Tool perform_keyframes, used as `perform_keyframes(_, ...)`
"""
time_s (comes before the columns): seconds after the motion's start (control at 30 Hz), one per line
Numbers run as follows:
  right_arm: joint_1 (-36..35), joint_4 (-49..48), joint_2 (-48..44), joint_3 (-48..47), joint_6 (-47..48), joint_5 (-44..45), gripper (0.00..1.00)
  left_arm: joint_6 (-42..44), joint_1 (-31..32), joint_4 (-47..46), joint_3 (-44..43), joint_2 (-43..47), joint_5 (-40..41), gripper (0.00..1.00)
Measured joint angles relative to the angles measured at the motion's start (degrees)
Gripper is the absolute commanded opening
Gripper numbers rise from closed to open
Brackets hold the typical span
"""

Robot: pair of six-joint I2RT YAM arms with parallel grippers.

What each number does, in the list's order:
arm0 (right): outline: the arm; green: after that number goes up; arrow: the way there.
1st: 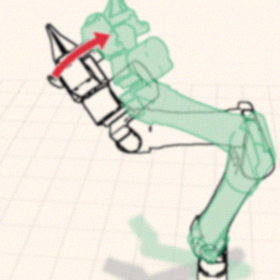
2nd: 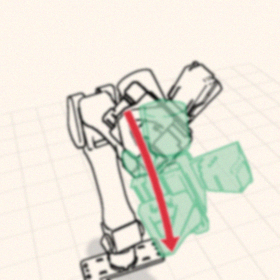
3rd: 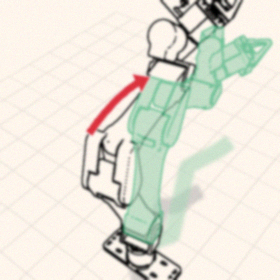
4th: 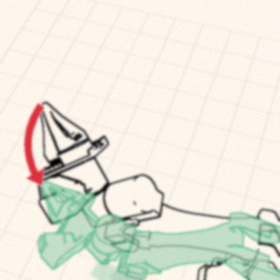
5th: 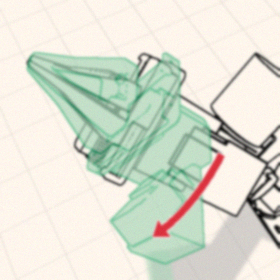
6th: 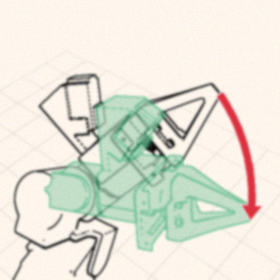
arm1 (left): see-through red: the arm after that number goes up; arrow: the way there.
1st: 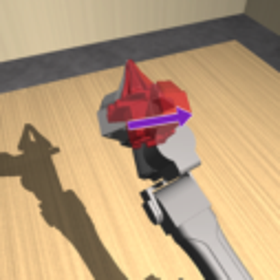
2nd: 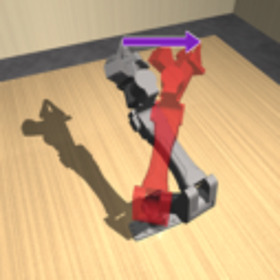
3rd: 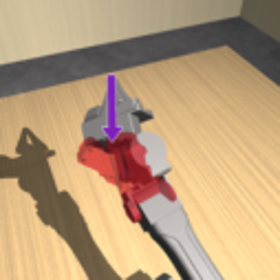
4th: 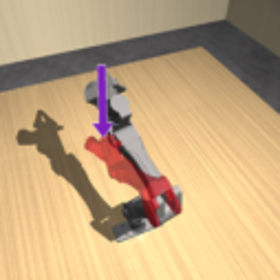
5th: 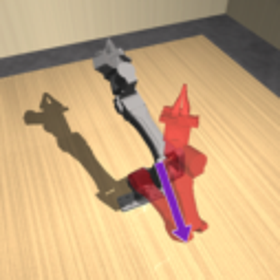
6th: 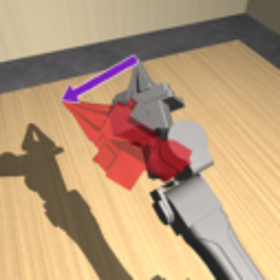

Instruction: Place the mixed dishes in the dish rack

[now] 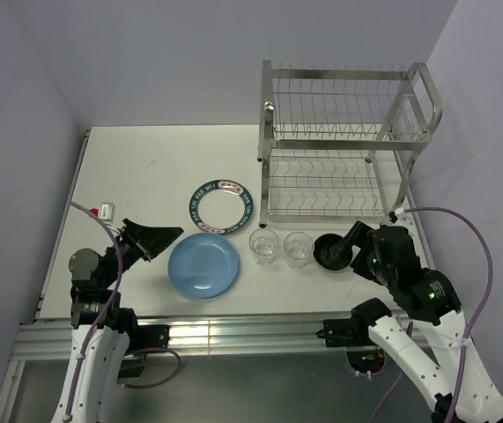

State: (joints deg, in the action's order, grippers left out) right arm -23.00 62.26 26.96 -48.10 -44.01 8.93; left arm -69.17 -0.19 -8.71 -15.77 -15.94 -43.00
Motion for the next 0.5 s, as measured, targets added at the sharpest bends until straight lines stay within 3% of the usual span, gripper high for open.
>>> perform_keyframes(0.13, 0.00, 3.78, 1.20, 0.02, -4.59, 2.51, 0.99, -0.76, 0.00, 0.02, 1.22, -3.37, -1.79, 0.99)
perform_keyframes(0.23, 0.00, 5.75, 2.25, 0.35, -7.80, 3.48, 0.86, -0.61, 0.00, 1.03, 1.68, -6.10, -2.27, 0.99)
perform_keyframes(0.5, 0.00, 5.77, 5.25, 4.66, -13.57, 2.12, 0.93, 3.17, 0.00, 9.16, -0.59, -6.60, -0.81, 0.99)
